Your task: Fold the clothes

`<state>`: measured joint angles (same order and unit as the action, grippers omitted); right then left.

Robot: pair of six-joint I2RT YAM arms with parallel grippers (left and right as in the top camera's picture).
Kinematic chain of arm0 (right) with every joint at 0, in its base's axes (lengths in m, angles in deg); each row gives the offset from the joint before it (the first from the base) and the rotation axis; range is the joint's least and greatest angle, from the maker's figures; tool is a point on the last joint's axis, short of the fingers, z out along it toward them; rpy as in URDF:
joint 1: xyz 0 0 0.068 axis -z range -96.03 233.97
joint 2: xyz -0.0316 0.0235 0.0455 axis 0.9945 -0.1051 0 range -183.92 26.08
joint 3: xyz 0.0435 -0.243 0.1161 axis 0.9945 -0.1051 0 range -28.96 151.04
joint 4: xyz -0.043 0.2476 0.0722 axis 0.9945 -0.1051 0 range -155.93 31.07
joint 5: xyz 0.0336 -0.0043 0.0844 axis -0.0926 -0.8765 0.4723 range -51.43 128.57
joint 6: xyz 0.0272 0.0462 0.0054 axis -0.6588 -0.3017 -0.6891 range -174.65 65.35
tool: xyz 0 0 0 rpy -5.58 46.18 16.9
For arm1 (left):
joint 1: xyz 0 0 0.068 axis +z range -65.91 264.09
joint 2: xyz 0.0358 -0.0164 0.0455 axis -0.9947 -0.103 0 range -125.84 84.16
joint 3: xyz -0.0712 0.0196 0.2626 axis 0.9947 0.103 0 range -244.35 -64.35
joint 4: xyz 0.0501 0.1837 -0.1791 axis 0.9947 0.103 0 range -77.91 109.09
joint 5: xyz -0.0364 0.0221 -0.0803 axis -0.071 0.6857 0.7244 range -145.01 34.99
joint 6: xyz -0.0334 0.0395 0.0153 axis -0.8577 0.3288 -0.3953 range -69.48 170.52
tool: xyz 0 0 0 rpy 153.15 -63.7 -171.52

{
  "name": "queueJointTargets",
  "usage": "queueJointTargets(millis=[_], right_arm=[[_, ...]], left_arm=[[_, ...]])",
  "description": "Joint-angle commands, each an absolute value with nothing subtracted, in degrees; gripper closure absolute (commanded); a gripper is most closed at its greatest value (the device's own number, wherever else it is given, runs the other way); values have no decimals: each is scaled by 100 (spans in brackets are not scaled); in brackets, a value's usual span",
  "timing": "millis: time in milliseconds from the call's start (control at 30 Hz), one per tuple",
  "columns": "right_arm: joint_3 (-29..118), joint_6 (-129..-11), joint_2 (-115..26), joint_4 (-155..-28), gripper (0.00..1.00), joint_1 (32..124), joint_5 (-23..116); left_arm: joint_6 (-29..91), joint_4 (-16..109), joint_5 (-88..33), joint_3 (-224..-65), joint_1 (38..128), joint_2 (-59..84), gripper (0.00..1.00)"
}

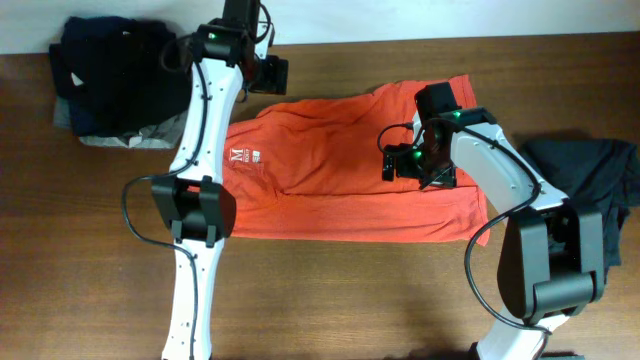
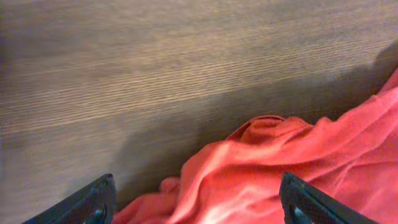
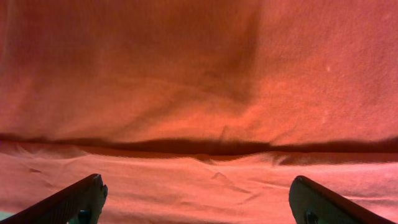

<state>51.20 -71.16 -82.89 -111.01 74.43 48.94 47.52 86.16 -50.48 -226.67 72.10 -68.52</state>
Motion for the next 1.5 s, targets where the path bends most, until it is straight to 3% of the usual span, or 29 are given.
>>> queueJointTargets(millis=[0,167,400,600,667,733,1367,1467], right_arm=[[5067,-7119,-8306,-11138,1,7416,4842],[5067,-7116,-8306,-11166,1,7416,4842],[5067,-7116,-8306,-11162,1,7416,4840],[5067,-7116,-8306,-11171,2,7416,4842],[5067,-7116,-8306,-11186,1,7416,4840],[5067,-7116,-8306,-11184,1,7416,4840],[5067,-7119,-8306,-11046,1,7416,4840],[5067,-7119,-8306,-11046,1,7416,4840]], left_arm=[[4732,8519,-4683,-22549,7221,-7396,16],[4734,8469,-4683,-22549,7210,-7715,18],[4736,8430,-4683,-22547,7171,-7733,36],[4736,8436,-4687,-22547,7145,-7735,70],[4736,8454,-4691,-22549,7145,-7726,89],[4734,8469,-4735,-22554,7145,-7682,99],[4741,9238,-5181,-22685,7103,-6406,99],[4739,9523,-5181,-22685,7094,-6389,92]])
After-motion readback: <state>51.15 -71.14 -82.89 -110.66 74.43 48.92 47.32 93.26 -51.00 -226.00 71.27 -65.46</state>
